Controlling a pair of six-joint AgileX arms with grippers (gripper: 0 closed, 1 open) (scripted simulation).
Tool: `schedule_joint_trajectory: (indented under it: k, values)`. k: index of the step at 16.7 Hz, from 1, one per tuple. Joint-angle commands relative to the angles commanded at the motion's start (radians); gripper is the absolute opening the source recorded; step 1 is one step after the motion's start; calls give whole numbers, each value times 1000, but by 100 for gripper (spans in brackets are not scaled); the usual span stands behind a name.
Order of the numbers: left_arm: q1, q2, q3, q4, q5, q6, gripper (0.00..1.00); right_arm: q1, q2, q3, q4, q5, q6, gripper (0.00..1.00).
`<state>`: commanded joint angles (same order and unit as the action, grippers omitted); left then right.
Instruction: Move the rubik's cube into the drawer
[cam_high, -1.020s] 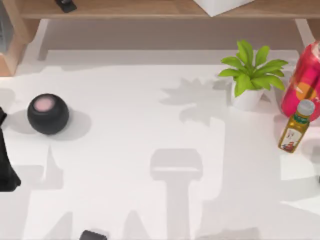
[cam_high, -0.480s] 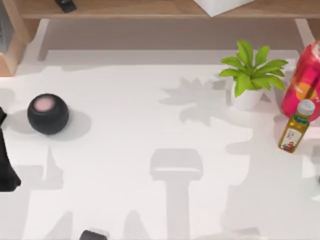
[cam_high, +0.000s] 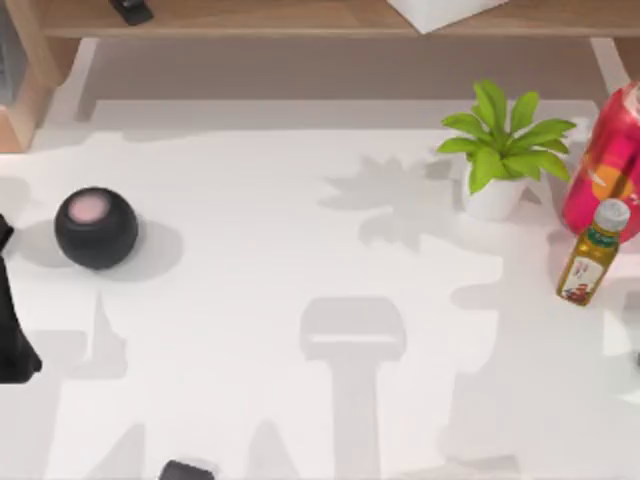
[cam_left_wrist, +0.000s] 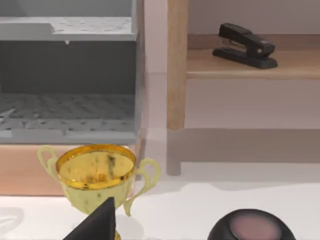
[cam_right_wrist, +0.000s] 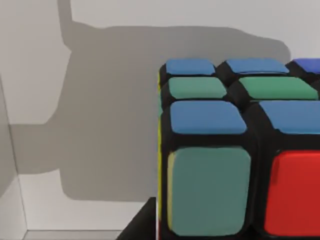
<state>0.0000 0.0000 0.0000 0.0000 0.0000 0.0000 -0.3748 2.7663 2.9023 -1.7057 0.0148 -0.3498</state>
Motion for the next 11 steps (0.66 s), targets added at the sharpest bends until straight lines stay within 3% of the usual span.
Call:
schedule_joint_trajectory:
  k: [5, 11]
  values:
    - [0, 0, 0, 0, 0, 0, 100, 0, 0, 0, 0, 0, 0, 98]
    - [0, 0, 0, 0, 0, 0, 100, 0, 0, 0, 0, 0, 0, 100]
